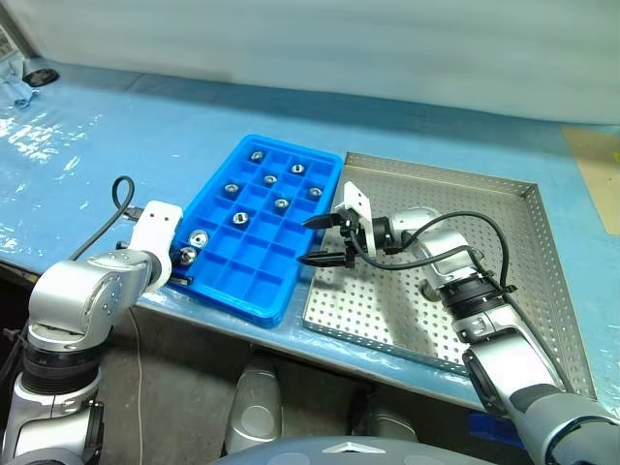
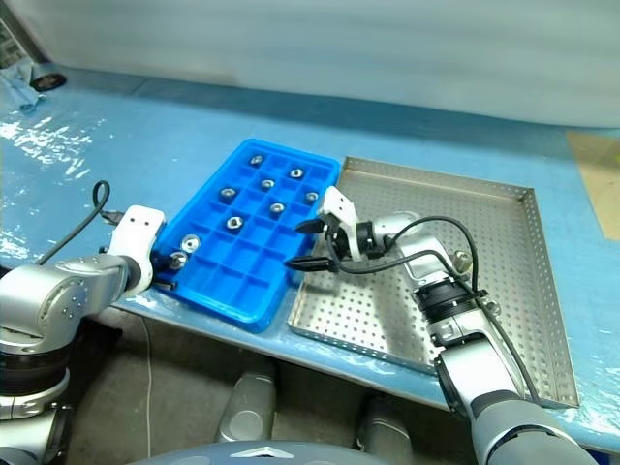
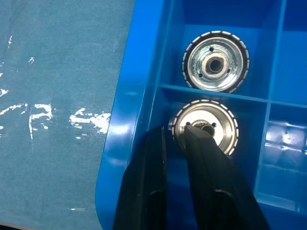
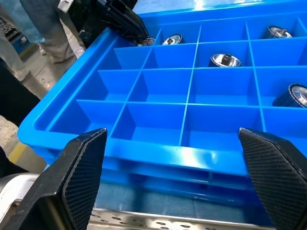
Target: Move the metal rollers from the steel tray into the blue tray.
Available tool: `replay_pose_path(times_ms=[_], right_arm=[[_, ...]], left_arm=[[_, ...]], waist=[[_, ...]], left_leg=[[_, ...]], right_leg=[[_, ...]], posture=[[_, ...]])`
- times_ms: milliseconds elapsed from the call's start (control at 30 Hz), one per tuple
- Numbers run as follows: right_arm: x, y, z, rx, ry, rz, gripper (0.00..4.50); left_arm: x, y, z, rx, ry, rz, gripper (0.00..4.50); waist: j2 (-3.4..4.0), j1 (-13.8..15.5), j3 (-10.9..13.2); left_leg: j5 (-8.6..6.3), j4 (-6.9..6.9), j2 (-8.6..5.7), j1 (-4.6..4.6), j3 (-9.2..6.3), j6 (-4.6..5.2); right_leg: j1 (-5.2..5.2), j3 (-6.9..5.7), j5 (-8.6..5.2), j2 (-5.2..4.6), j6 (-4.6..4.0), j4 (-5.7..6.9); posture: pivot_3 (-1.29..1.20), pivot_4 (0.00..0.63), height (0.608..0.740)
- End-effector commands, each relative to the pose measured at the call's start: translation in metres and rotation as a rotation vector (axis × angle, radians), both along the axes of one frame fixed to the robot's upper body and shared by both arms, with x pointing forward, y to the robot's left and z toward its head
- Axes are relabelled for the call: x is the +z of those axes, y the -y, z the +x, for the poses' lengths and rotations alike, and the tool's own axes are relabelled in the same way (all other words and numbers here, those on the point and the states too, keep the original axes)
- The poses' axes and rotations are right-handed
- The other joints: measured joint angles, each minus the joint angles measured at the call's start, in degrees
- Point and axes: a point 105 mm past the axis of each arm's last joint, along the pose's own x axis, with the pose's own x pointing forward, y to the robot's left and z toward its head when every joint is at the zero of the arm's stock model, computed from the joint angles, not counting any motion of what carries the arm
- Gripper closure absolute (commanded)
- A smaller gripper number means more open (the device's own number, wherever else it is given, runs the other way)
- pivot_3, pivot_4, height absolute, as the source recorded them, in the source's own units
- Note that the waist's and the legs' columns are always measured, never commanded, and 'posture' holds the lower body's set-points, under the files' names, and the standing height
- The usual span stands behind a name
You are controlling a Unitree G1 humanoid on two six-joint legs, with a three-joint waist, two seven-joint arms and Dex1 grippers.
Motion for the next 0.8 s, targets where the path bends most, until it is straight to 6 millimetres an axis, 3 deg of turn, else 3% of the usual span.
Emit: replay_pose_path(times_ms=[33, 500, 800], right_arm=[[0.016, -0.005, -0.001, 0.023, 0.056, 0.027, 0.00], [0.015, -0.003, 0.000, 0.013, 0.056, 0.024, 0.00], [0.012, -0.005, -0.001, 0.017, 0.048, 0.022, 0.00]], left_arm=[[-0.022, -0.005, -0.004, 0.015, -0.082, 0.002, 4.45], [-0.010, 0.002, -0.005, -0.011, -0.052, -0.024, 4.45], [0.026, 0.005, -0.008, -0.080, 0.054, -0.007, 4.45]], waist=[[0.21, 0.13, -0.13], [0.46, 0.03, -0.28], [0.34, 0.08, -0.20]], left_leg=[[0.00, 0.00, -0.03, 0.03, 0.00, 0.00], [-0.01, -0.15, -0.07, 0.18, 0.00, 0.04], [-0.01, -0.15, -0.04, -0.19, 0.00, 0.03]], right_leg=[[0.03, 0.00, 0.00, -0.03, 0.00, 0.00], [0.07, 0.03, -0.01, -0.05, 0.02, 0.07], [-0.09, -0.05, -0.02, -0.01, -0.03, -0.21]], posture=[[0.52, 0.150, 0.740], [0.51, 0.150, 0.740], [0.52, 0.150, 0.740]])
